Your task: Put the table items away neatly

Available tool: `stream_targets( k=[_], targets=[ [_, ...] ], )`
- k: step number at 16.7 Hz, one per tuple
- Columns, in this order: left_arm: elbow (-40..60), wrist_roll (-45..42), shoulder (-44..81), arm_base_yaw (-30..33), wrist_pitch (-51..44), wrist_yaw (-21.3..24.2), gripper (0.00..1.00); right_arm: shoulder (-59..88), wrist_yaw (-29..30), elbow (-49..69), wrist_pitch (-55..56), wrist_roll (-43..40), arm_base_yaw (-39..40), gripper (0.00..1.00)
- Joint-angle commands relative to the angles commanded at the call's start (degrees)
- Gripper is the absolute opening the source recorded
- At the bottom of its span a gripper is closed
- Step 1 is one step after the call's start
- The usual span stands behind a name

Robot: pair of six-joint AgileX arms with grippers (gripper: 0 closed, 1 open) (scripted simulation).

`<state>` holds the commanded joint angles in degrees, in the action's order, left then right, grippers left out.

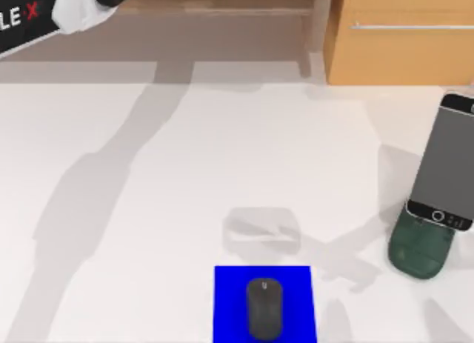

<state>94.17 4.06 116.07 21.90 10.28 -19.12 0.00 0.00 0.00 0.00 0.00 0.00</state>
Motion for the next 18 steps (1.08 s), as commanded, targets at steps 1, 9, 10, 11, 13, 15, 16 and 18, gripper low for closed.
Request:
stream_targets(
  k=[1,9,10,11,13,15,16,18],
  targets=[
    [0.2,-0.2,0.2,-0.1,-0.2,0.0,0.0,0.0,0.0,0.0,0.0,0.0,0.0,1.0],
    [0.2,-0.2,0.2,-0.1,-0.2,0.0,0.38,0.0,0.0,0.0,0.0,0.0,0.0,1.0],
    [0.2,-0.2,0.2,-0.1,-0.2,0.0,0.45,0.0,0.0,0.0,0.0,0.0,0.0,1.0],
    [0.2,-0.2,0.2,-0.1,-0.2,0.0,0.53,0.0,0.0,0.0,0.0,0.0,0.0,1.0],
    [0.2,-0.2,0.2,-0.1,-0.2,0.0,0.68,0.0,0.0,0.0,0.0,0.0,0.0,1.0],
    [0.2,-0.2,0.2,-0.1,-0.2,0.0,0.83,0.0,0.0,0.0,0.0,0.0,0.0,1.0],
    [0.2,-0.2,0.2,-0.1,-0.2,0.0,0.9,0.0,0.0,0.0,0.0,0.0,0.0,1.0],
    [0.2,-0.2,0.2,-0.1,-0.2,0.0,1.0,0.0,0.0,0.0,0.0,0.0,0.0,1.0]
  ],
)
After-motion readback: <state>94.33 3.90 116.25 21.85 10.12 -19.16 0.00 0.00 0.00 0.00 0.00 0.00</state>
